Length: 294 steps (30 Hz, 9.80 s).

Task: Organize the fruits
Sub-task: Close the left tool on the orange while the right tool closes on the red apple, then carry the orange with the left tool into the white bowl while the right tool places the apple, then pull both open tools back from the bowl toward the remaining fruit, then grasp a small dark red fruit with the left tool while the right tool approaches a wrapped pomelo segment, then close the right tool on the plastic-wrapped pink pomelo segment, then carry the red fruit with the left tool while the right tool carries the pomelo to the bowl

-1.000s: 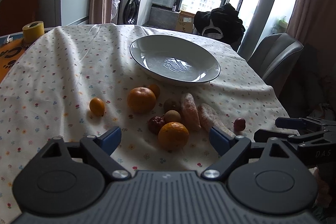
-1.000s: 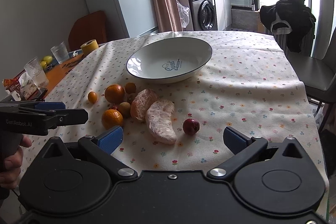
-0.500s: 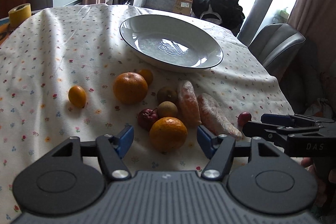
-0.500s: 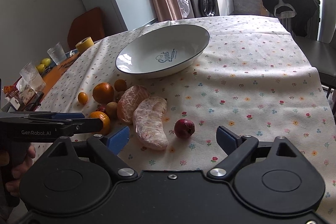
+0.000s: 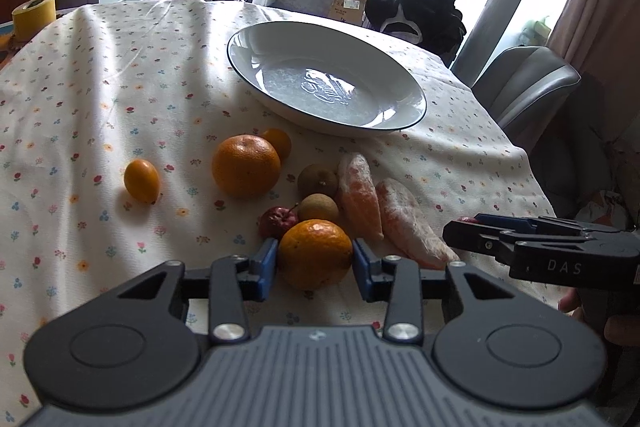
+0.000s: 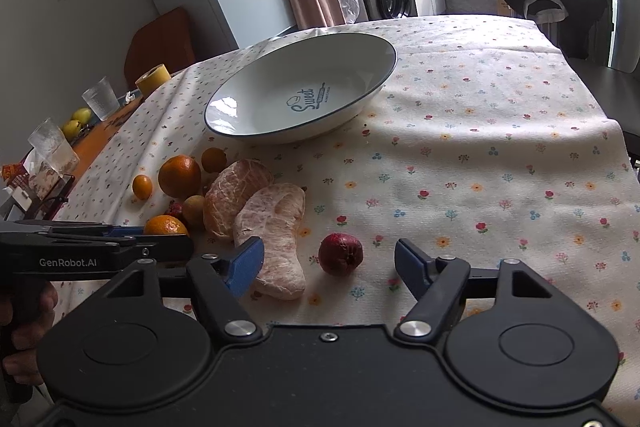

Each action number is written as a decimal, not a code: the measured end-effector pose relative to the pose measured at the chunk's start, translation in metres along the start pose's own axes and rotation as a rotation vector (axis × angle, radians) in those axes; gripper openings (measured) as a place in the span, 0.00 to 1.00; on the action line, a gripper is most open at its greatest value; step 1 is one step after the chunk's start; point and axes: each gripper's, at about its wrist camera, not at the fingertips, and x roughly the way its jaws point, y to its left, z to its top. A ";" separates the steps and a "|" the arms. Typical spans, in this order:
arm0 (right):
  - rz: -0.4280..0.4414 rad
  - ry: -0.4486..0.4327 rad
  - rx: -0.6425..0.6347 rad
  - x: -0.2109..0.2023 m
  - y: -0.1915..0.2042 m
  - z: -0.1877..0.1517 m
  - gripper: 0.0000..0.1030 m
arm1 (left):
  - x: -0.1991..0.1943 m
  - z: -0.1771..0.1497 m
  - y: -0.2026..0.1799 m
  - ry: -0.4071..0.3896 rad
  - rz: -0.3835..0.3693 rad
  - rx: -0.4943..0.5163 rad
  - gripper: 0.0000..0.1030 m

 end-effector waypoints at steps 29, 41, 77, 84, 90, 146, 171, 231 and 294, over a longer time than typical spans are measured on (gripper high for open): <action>-0.008 -0.019 -0.053 -0.007 0.017 0.018 0.22 | -0.026 0.026 0.006 -0.107 0.065 0.004 0.37; -0.025 -0.073 -0.058 -0.006 0.029 0.041 0.22 | -0.021 0.055 -0.004 -0.148 0.075 0.037 0.37; -0.067 -0.081 -0.049 0.067 0.024 0.093 0.22 | 0.071 0.110 -0.003 -0.080 0.076 0.052 0.37; -0.078 -0.066 -0.053 0.075 0.021 0.092 0.22 | 0.078 0.111 -0.002 -0.070 0.080 0.046 0.38; -0.085 -0.064 -0.049 0.077 0.019 0.091 0.23 | 0.059 0.115 0.002 -0.104 0.109 0.033 0.42; -0.092 -0.230 -0.031 -0.044 0.039 0.043 1.00 | -0.095 0.036 0.014 -0.277 0.155 -0.050 1.00; -0.096 -0.254 -0.057 -0.091 0.057 0.006 1.00 | -0.134 -0.006 0.002 -0.289 0.154 -0.026 1.00; 0.012 -0.010 -0.044 0.005 0.039 0.000 0.51 | -0.008 -0.001 0.019 -0.083 0.041 0.028 0.40; -0.092 0.016 -0.095 0.014 0.043 0.004 0.41 | -0.023 0.004 0.019 -0.133 0.058 0.002 0.22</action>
